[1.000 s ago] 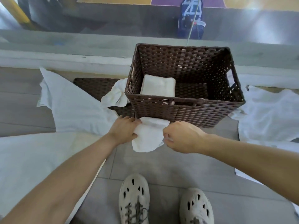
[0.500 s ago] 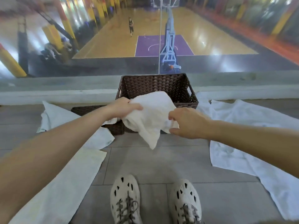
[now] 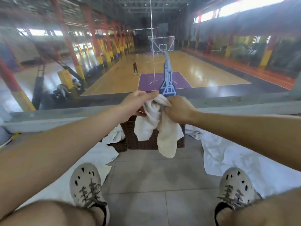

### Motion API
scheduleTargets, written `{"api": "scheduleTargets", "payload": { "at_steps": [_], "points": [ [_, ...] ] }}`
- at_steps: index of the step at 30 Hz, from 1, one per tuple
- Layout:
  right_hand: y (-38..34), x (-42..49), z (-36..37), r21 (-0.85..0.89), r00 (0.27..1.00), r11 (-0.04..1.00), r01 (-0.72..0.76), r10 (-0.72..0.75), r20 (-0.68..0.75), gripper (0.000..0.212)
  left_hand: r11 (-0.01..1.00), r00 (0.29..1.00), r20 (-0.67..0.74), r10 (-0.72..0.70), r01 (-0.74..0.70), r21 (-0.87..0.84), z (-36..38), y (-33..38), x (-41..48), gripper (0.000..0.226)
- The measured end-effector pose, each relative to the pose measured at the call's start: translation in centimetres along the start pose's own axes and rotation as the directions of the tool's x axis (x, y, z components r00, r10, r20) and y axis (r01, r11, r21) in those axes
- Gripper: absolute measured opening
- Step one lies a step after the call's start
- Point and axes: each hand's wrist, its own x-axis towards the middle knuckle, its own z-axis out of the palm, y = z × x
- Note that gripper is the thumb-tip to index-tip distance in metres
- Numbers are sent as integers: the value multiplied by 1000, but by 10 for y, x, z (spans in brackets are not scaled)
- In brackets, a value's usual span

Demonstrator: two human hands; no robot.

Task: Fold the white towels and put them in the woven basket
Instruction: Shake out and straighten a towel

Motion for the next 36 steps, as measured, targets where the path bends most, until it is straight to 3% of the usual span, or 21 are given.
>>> {"api": "scheduleTargets", "payload": {
  "at_steps": [2,4,7,11,15,19,25,27,29,31,32,34,36],
  "points": [
    [6,0,1,172,997,983,-68,74,-29,22,997,997,12,79,-79,23,-3,-22,-1,77],
    [18,-4,14,338,986,929,-150,167,-22,24,978,990,5,138,-137,160,-2,-52,3,54],
    [46,-10,29,315,975,925,-211,221,5,22,935,984,-48,173,-149,323,-4,-80,6,11],
    [69,-14,28,314,963,918,-240,265,-38,24,870,966,-143,215,-123,477,-9,-85,3,20],
    [69,-17,41,111,974,969,-222,226,-22,23,880,966,-200,164,-52,471,-5,-89,0,30],
    [58,-26,47,46,981,981,-191,192,-11,45,950,967,-226,117,-43,310,-6,-83,-3,34],
    [28,-38,46,205,987,975,-82,51,153,12,991,951,-308,7,35,132,-2,-80,-1,22],
    [17,-41,46,404,965,904,-138,31,260,9,994,951,-310,-14,45,95,-3,-80,-1,20],
    [9,-42,44,611,912,738,-287,15,410,27,994,945,-327,19,16,104,-4,-81,0,13],
    [10,-38,44,702,876,612,-365,-30,481,52,996,947,-319,38,-13,83,-6,-80,1,18],
    [12,-37,44,719,874,602,-348,-70,482,68,999,950,-310,21,-6,51,-6,-79,1,23],
    [15,-36,44,679,868,691,-247,-154,473,94,989,955,-282,-95,58,-135,-7,-76,2,23],
    [14,-41,47,606,864,768,-209,-146,483,98,911,965,-172,-197,115,-396,-6,-71,-2,24]
  ]
}}
